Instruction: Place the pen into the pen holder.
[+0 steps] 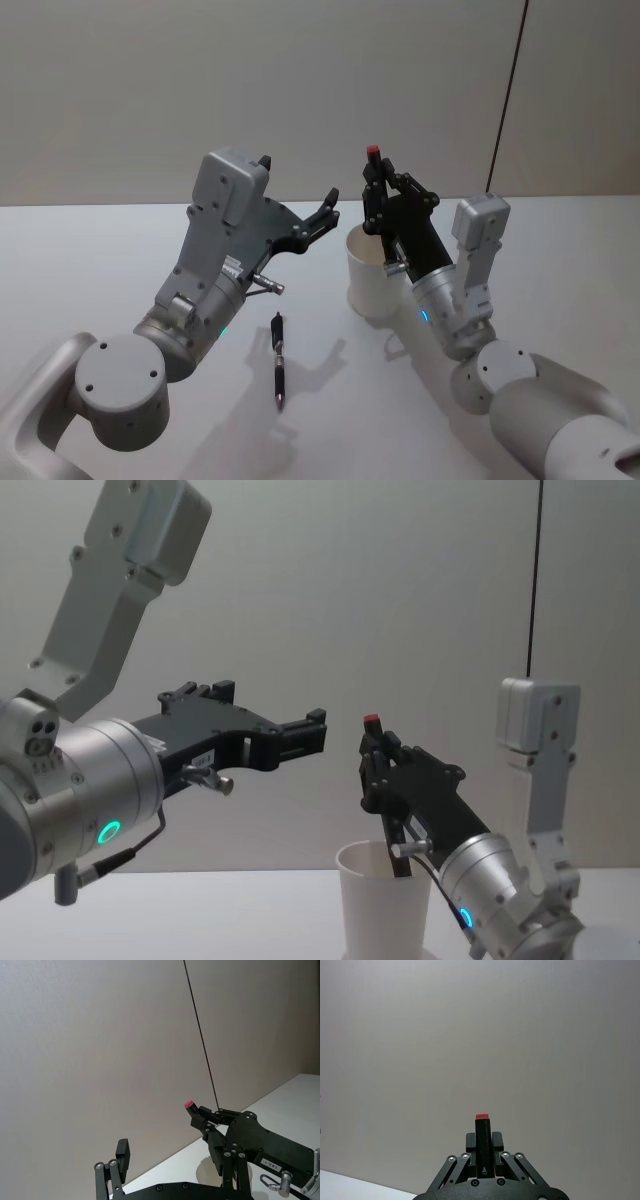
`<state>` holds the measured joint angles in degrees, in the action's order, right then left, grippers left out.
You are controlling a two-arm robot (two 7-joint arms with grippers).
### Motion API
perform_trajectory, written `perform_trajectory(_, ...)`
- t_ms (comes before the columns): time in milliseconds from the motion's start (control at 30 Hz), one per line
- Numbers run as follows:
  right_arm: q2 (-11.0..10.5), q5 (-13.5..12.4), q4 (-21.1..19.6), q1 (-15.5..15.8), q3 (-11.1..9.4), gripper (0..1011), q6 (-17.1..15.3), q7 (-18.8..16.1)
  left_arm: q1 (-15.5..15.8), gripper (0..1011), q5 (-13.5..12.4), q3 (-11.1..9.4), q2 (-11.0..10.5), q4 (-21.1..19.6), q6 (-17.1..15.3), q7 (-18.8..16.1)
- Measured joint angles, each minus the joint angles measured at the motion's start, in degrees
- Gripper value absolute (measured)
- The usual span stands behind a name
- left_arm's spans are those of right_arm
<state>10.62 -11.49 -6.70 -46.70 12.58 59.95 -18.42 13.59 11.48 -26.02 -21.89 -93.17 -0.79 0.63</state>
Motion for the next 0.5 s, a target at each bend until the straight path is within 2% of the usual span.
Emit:
perform_trajectory(300,-0.1,0.8,0.7,-0.3,-0.2,178,0.5,0.8,0.0,1003,0.0,0.0,0.0,0.0,0.0,0.0)
perform_trajectory(367,-0.1,0.9,0.9,-0.3,-0.3,205,0.6,0.9,0.0,1003,0.0,0.0,0.0,0.0,0.0,0.0)
perform_trajectory(500,-0.2,1.3,1.1,-0.4,-0.4,341,0.8,1.2,0.0,1003,0.0,0.0,0.0,0.0,0.0,0.0)
